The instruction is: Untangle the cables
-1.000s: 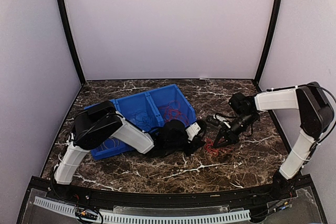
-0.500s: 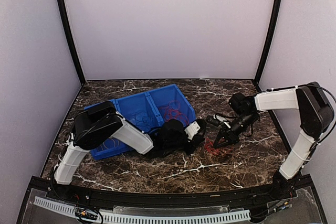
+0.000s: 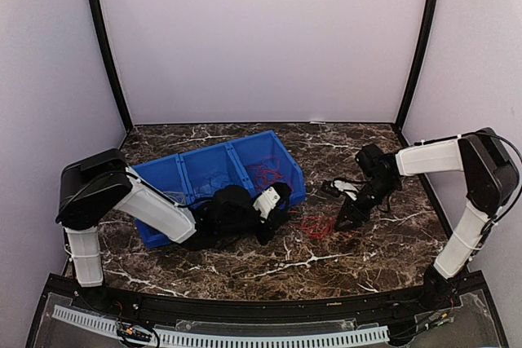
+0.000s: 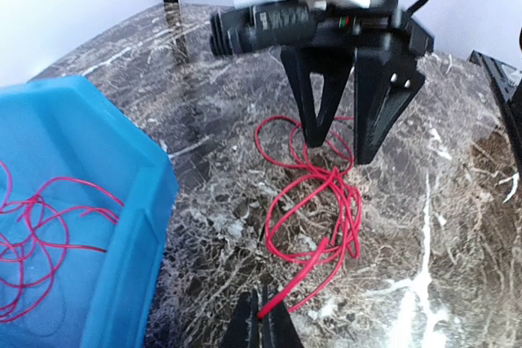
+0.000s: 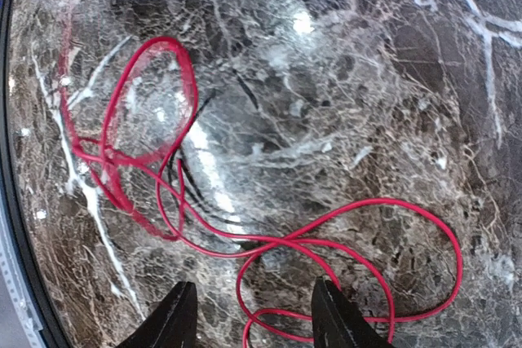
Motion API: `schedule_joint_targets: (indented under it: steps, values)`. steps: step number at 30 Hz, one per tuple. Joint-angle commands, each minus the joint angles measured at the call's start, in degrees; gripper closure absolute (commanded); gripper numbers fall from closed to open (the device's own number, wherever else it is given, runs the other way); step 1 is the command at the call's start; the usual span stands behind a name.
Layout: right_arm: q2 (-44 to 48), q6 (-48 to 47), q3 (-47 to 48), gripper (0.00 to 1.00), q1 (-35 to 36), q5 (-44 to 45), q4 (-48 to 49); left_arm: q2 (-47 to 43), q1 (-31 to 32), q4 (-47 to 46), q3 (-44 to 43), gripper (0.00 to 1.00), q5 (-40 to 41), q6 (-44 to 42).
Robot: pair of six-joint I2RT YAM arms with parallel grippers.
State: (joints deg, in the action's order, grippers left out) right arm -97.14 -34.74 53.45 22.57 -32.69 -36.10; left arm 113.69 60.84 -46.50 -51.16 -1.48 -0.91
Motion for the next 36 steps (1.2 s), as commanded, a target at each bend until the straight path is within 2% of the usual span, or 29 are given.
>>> schedule_joint_targets:
  steps: [1,5,9,15,23,29,36]
  values:
    - [0.25,1.80,-1.21,0.50,-0.31,6.42,3.20,-9.67,0.90,2.28,5.72,1.00,4.50,2.70]
    - [-2.28,1.98,-0.90,0.53,-0.24,8.06,2.94,-16.48,1.52,5.21,10.02,1.00,7.34,3.67]
    - [-4.22,3.10,-1.07,0.57,-0.25,14.18,4.44,-24.20,2.10,11.08,13.07,1.00,11.56,4.17]
    - [-5.38,4.60,-0.56,0.60,-0.97,17.18,4.88,-45.11,2.23,24.45,15.87,1.00,24.37,2.66]
    - [-3.56,5.33,-0.69,0.54,-3.02,17.97,5.80,-61.20,2.22,43.45,6.38,1.00,38.21,-1.94]
    - [-3.50,5.62,-0.72,0.53,-3.54,18.04,5.64,-71.56,2.22,40.66,-0.19,1.00,42.30,-4.98]
    - [-4.55,5.65,-0.63,0.52,-3.75,18.70,5.19,-70.09,2.19,44.83,-9.03,1.00,47.03,-12.23]
